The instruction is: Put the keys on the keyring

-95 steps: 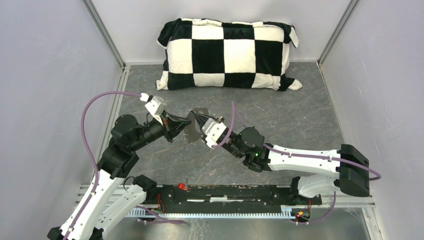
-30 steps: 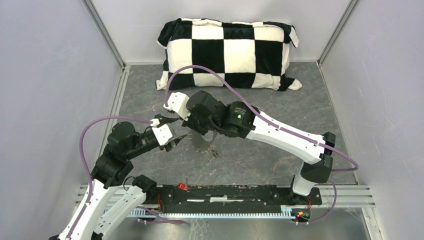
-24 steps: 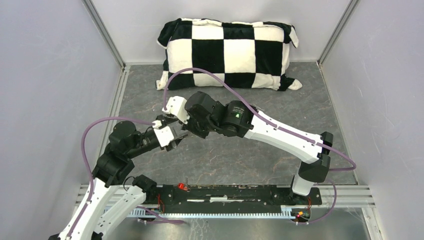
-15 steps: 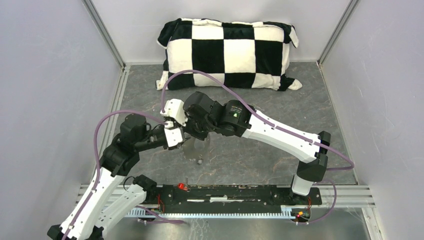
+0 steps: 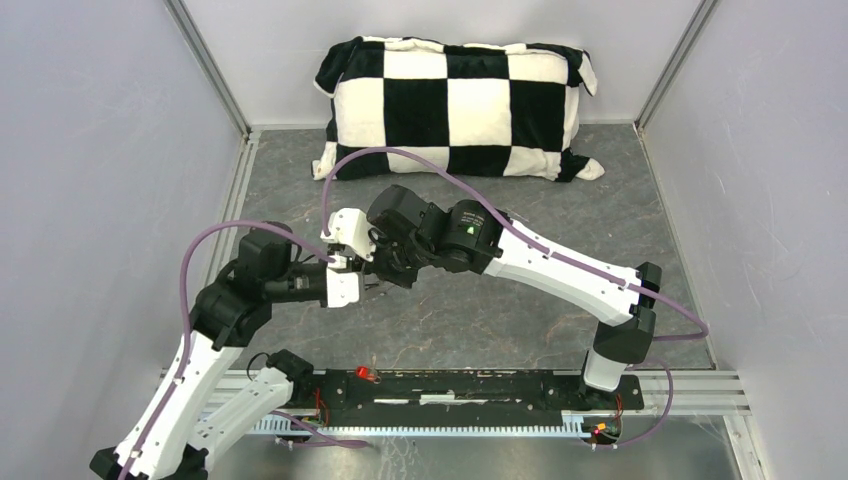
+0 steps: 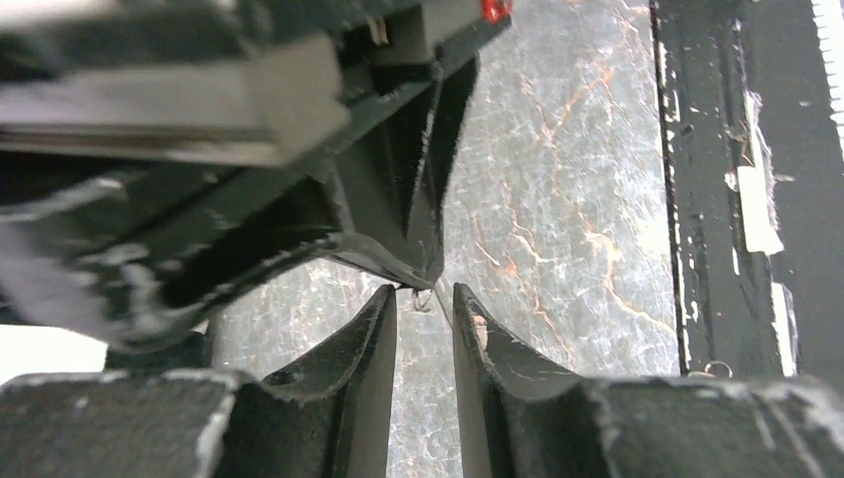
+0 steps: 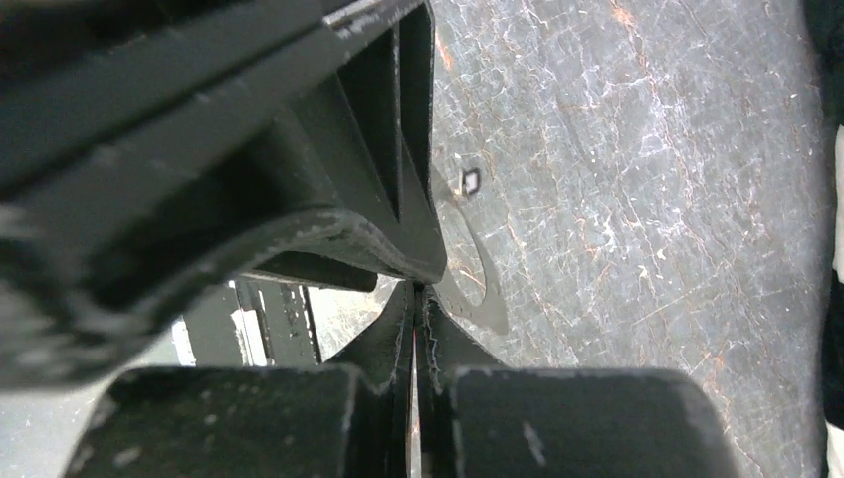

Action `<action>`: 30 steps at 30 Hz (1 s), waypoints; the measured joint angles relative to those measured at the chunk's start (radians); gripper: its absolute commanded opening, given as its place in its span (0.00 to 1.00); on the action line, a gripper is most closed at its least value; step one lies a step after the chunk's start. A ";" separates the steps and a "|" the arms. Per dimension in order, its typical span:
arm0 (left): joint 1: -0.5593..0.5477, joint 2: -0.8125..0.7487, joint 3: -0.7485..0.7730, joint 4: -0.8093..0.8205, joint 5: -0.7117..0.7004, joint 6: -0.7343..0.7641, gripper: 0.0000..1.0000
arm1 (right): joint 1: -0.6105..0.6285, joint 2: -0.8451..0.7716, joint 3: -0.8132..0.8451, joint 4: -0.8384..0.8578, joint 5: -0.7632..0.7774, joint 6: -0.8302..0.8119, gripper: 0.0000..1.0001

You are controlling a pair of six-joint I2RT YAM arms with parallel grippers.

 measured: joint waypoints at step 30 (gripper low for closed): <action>0.000 0.093 0.083 -0.235 0.049 0.140 0.18 | 0.011 0.000 0.000 -0.005 -0.117 -0.027 0.00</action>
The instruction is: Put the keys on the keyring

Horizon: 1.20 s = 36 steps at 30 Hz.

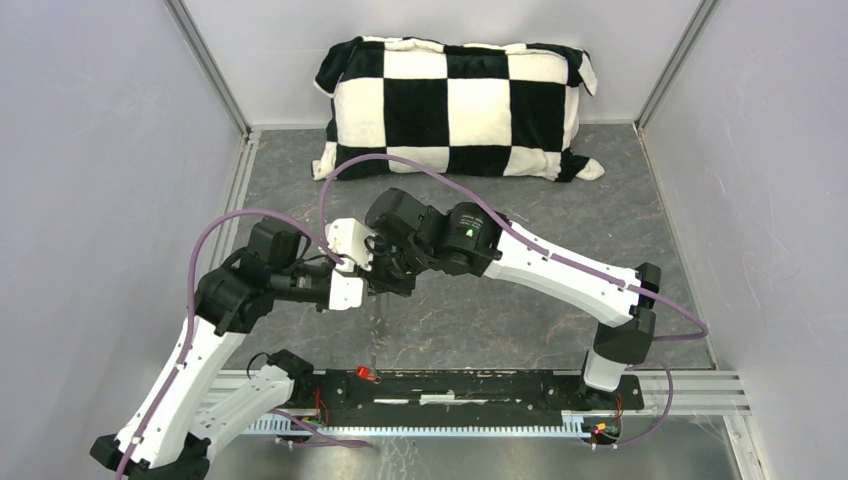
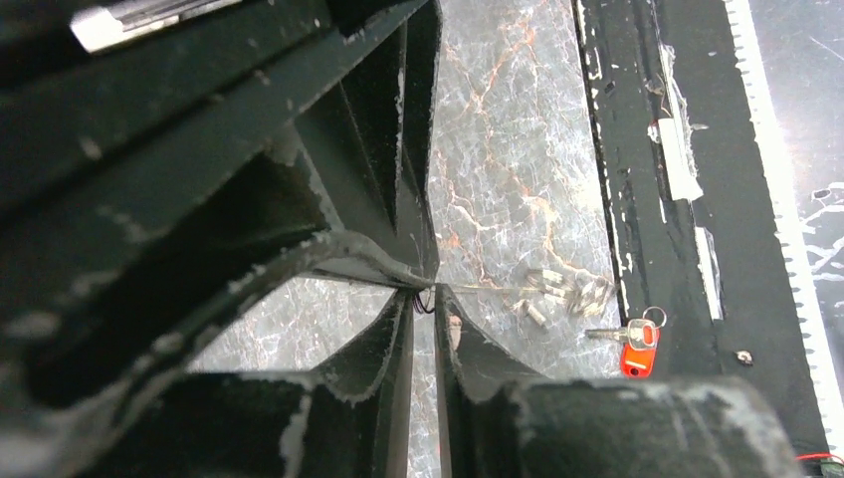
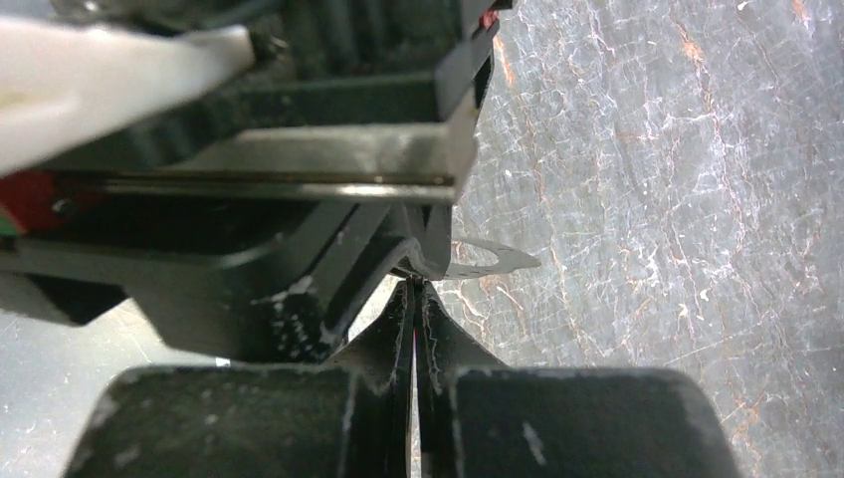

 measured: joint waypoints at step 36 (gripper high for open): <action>0.000 -0.187 -0.189 0.616 0.207 -0.639 0.02 | -0.124 -0.675 -0.886 0.869 -0.182 0.012 0.54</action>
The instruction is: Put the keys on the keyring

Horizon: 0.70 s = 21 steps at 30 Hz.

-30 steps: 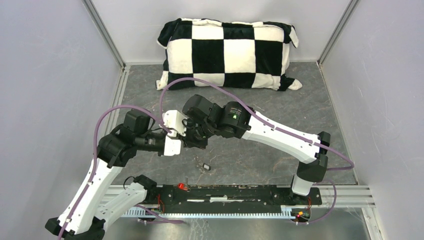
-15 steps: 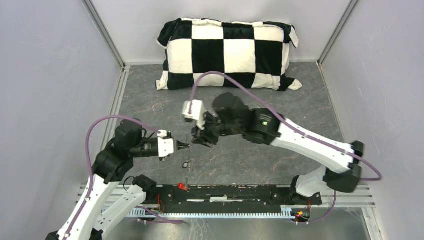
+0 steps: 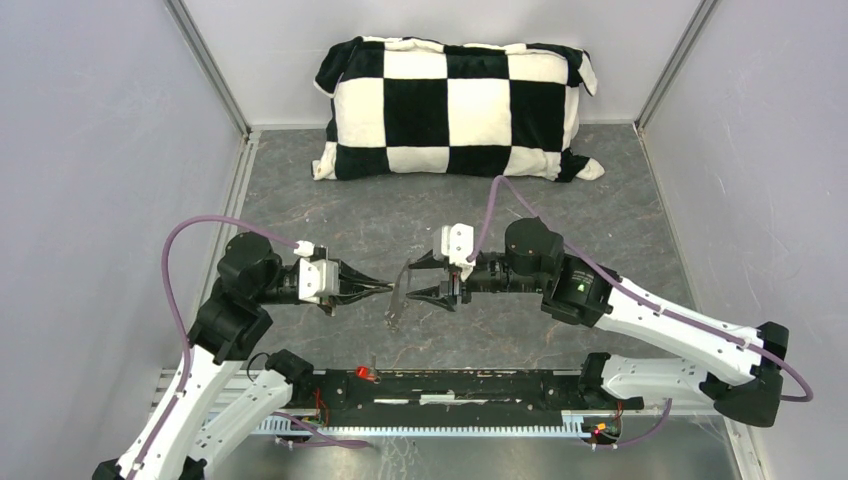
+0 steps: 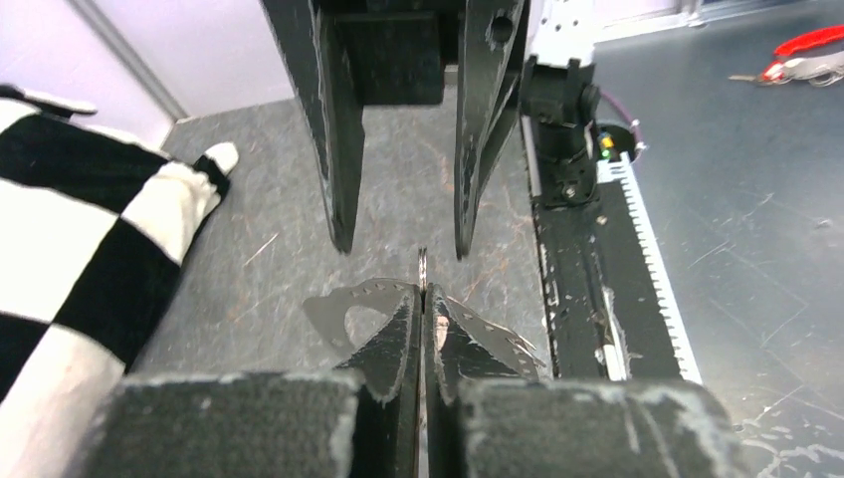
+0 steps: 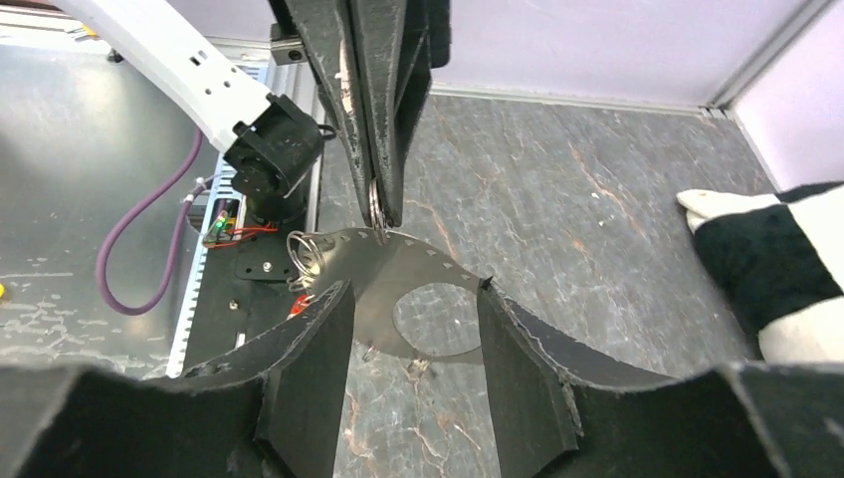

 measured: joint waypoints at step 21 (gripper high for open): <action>0.000 0.039 0.000 0.135 0.182 -0.054 0.02 | 0.000 -0.048 -0.140 0.343 -0.143 0.046 0.39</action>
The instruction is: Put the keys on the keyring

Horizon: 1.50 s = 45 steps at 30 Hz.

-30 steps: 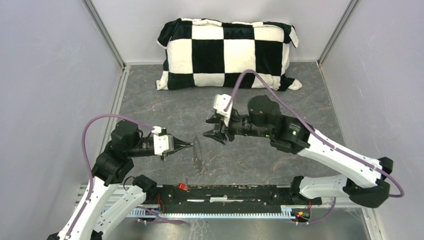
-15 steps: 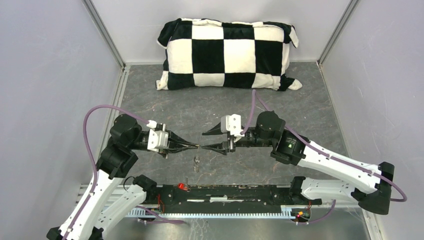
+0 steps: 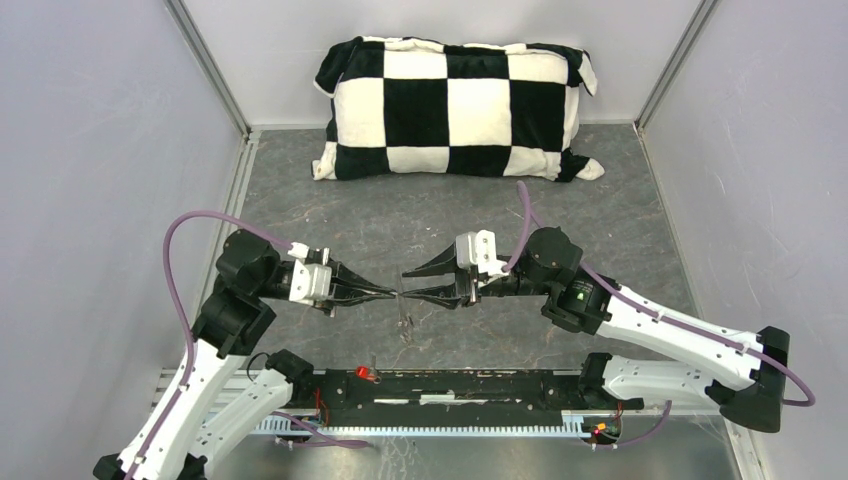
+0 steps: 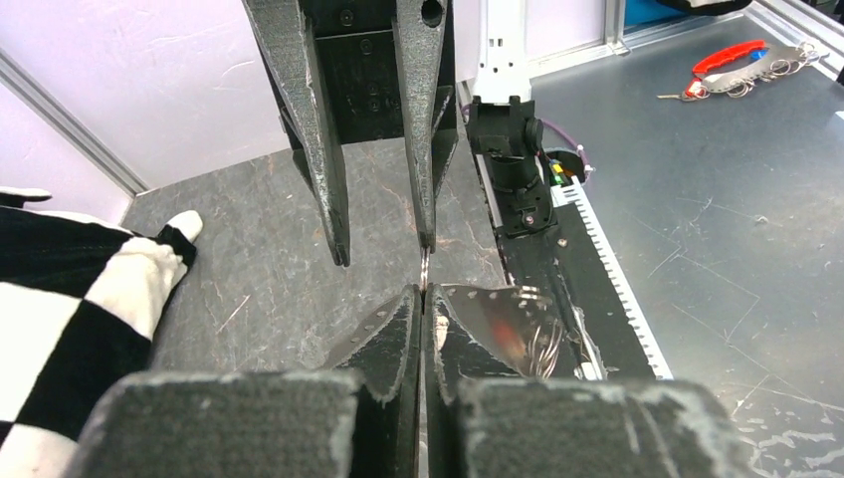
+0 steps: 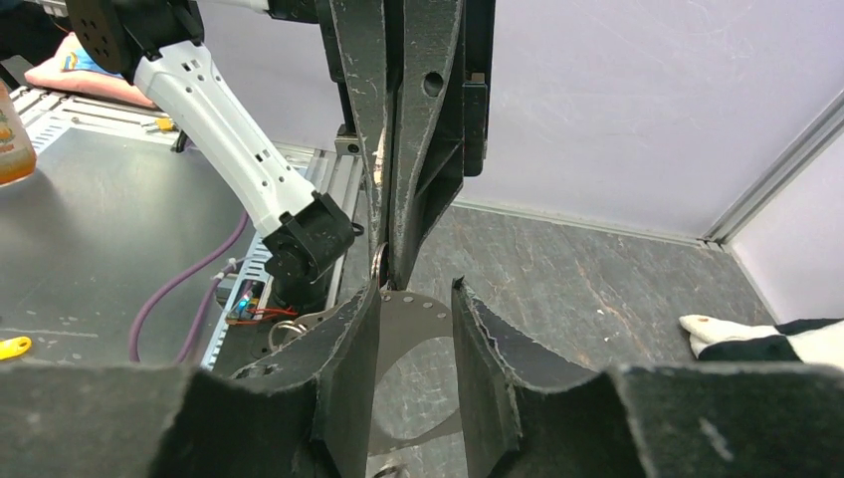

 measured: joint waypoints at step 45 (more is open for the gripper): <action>-0.024 0.045 0.221 0.295 0.267 0.086 0.02 | -0.001 -0.248 -0.169 0.057 0.160 -0.034 0.42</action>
